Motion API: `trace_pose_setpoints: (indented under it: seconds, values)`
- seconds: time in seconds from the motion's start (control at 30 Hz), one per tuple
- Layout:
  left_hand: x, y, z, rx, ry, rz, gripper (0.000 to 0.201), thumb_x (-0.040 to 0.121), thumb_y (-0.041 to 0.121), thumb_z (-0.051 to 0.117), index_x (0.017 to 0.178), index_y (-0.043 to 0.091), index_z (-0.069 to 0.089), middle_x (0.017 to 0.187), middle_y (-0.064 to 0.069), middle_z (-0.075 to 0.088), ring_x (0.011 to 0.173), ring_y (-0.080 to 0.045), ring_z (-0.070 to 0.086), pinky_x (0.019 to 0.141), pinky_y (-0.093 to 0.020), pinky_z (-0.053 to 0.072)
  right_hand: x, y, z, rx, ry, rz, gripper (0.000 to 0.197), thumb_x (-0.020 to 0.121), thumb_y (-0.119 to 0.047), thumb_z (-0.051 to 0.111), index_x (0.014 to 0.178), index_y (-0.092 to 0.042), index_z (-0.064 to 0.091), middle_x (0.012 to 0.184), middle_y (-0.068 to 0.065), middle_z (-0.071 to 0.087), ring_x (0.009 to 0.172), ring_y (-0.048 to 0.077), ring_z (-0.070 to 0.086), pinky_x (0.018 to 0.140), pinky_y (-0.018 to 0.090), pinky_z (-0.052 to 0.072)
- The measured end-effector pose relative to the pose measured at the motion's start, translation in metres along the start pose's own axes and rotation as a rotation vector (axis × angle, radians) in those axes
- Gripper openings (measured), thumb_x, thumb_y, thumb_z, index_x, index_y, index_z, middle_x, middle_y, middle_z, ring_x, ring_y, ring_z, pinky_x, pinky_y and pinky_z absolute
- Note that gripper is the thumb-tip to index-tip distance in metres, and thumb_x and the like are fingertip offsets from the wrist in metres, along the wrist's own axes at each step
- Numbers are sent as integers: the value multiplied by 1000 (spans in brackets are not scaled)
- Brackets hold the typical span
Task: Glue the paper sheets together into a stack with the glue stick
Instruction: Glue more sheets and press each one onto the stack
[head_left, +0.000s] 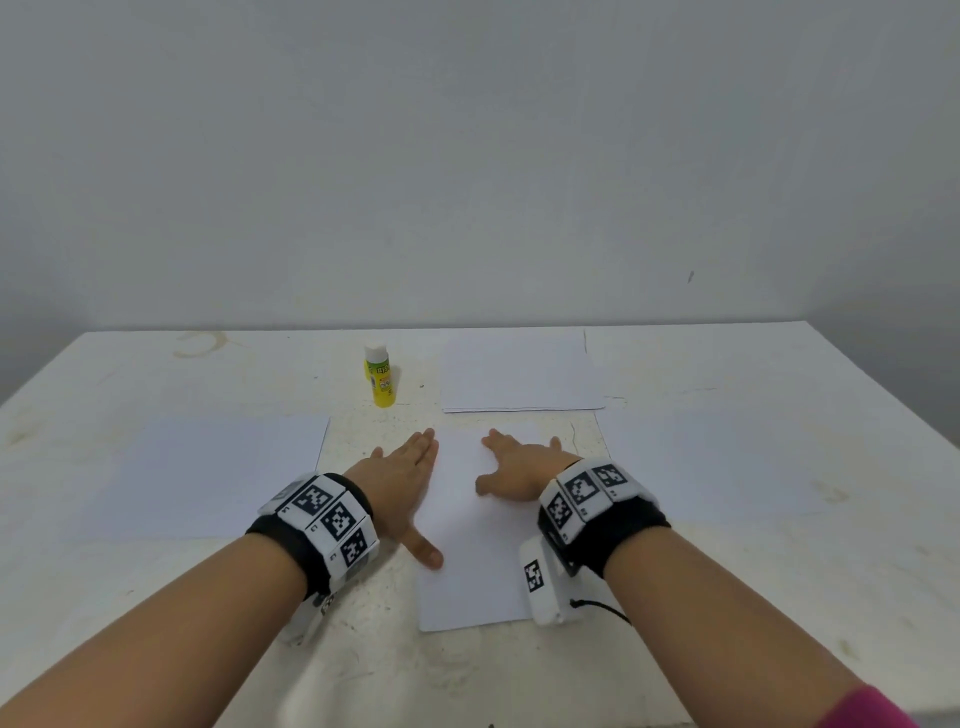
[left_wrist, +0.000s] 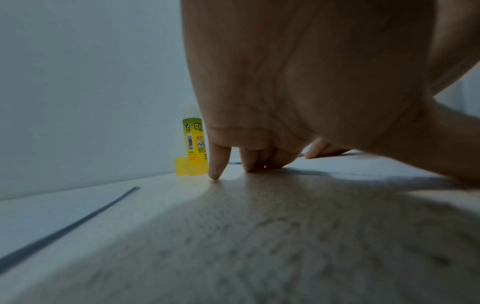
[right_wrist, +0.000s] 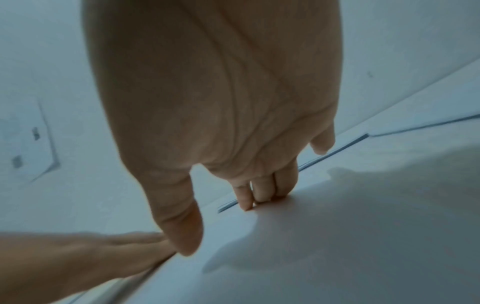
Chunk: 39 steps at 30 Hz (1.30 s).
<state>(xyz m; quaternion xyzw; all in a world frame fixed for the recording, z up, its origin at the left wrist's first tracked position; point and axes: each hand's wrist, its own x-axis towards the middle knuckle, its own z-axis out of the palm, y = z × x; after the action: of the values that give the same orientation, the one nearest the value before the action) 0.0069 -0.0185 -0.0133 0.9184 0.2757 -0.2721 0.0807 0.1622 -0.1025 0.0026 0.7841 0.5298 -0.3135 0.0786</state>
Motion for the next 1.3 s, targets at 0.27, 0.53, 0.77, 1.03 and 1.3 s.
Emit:
trace_pose_setpoints:
  seconds: [0.27, 0.53, 0.77, 1.03, 1.3]
  values:
    - [-4, -9, -5, 20, -15, 2, 123, 68, 81, 45, 151, 12, -14, 159, 0, -19, 148, -13, -6, 119, -48, 6, -3, 14, -3, 44, 151, 63, 82, 84, -41, 69, 145, -11, 23, 136, 9, 48, 127, 28, 45, 108, 41, 32]
    - [-19, -17, -13, 189, 289, -15, 41, 96, 56, 40, 106, 19, 56, 111, 3, 58, 98, -17, 56, 77, -25, 34, -2, -20, 16, -99, 286, 133, 41, 92, -13, 48, 132, -6, 42, 135, 14, 34, 126, 30, 33, 98, 40, 41]
    - [-12, -24, 8, 40, 247, 49, 109, 73, 66, 65, 151, 11, 12, 160, -4, -4, 146, -21, 7, 114, -39, 28, 10, -57, 32, -142, 213, 82, 42, 94, -25, 49, 133, -11, 41, 136, 15, 36, 126, 32, 31, 96, 41, 38]
    - [-10, -21, 10, -41, -42, -90, 128, 73, 75, 53, 146, 2, -23, 155, -12, -29, 146, -22, -20, 117, -49, 1, 14, -59, 27, -90, 12, -183, 76, 94, -11, 41, 154, -16, -6, 160, -1, -16, 147, 17, -12, 117, 52, -1]
    - [-12, -24, 9, -33, -88, -70, 146, 40, 89, 26, 145, 4, -27, 152, -10, -35, 145, -20, -22, 116, -53, 1, 7, 18, 3, -116, -25, -116, 75, 99, -47, 38, 153, -23, -7, 160, -5, -14, 148, 14, -2, 117, 52, -4]
